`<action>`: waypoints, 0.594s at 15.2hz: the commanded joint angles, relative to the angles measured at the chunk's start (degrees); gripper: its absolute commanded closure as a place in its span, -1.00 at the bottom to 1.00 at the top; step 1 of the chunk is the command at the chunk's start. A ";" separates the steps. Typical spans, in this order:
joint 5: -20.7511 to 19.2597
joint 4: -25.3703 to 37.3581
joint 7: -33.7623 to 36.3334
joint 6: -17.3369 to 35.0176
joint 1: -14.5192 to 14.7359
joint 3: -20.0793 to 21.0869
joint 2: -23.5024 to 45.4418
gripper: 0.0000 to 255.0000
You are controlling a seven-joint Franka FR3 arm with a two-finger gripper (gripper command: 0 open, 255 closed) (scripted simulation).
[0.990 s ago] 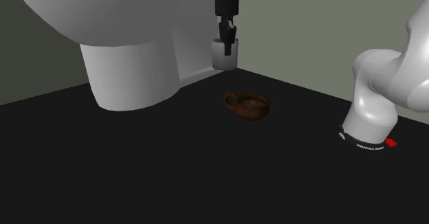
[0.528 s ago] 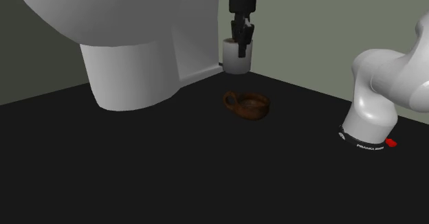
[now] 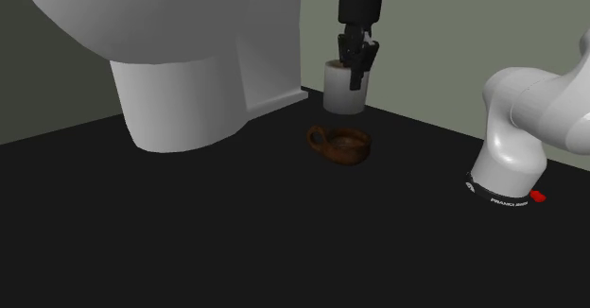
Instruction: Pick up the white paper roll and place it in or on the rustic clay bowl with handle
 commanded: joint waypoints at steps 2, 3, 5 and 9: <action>-0.08 -2.12 0.09 2.20 -0.03 -0.07 0.02 1.00; -0.11 -2.84 0.10 2.99 -0.05 -0.10 0.10 1.00; -0.17 -4.23 0.13 4.59 -0.07 -0.17 0.31 1.00; -0.29 -6.91 0.18 7.86 -0.11 -0.33 0.90 1.00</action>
